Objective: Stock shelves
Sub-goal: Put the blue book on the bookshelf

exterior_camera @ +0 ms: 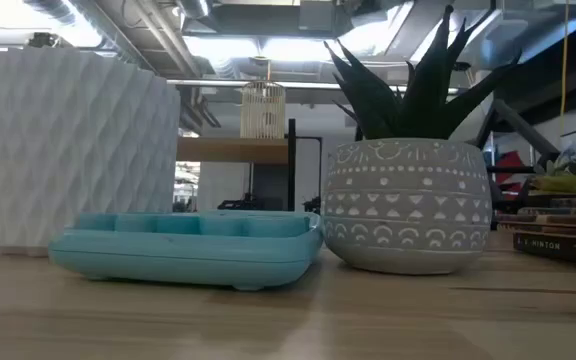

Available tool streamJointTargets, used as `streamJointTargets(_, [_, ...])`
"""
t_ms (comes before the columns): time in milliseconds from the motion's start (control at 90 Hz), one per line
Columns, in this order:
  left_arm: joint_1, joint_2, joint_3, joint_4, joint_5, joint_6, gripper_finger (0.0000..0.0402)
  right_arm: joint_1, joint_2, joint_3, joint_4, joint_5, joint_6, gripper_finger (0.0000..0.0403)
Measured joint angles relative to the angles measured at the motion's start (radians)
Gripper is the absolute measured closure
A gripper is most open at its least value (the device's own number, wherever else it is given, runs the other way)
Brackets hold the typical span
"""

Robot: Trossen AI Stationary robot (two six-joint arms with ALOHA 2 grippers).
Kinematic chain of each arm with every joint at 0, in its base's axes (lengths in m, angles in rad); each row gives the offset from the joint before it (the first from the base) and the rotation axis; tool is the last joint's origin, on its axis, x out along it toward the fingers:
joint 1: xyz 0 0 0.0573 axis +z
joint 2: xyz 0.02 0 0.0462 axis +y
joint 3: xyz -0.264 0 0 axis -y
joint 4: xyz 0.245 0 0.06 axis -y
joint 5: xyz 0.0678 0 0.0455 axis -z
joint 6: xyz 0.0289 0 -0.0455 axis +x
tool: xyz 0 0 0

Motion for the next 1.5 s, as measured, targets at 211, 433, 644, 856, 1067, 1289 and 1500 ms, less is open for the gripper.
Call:
streamJointTargets(211, [-0.037,0.000,0.000,-0.033,-0.290,0.071,0.0263,0.013,-0.052,-0.086,0.062,0.084,-0.004,0.0400])
streamJointTargets(433, [-0.020,0.000,0.000,-0.170,-0.373,-0.117,0.0263,0.012,-0.084,-0.060,0.195,0.080,-0.143,0.0400])
streamJointTargets(644, [0.079,0.000,0.000,-0.274,-0.256,-0.344,0.0263,0.006,-0.084,-0.058,0.587,-0.062,-0.437,0.0400])
streamJointTargets(856, [0.131,0.000,0.000,-0.133,-0.257,-0.307,0.0263,-0.026,-0.083,-0.058,0.535,-0.088,-0.376,0.0400])
streamJointTargets(1067, [0.106,0.000,0.000,0.008,-0.235,-0.194,0.0263,-0.073,-0.079,-0.056,0.354,-0.095,-0.171,0.0400])
streamJointTargets(1289, [0.095,0.001,0.000,0.020,-0.261,-0.194,0.0263,-0.087,-0.051,-0.058,0.322,-0.086,-0.146,0.0379])
streamJointTargets(1500, [0.091,0.001,0.001,0.018,-0.260,-0.182,0.0263,-0.111,-0.047,-0.059,0.190,-0.066,0.016,0.0371])
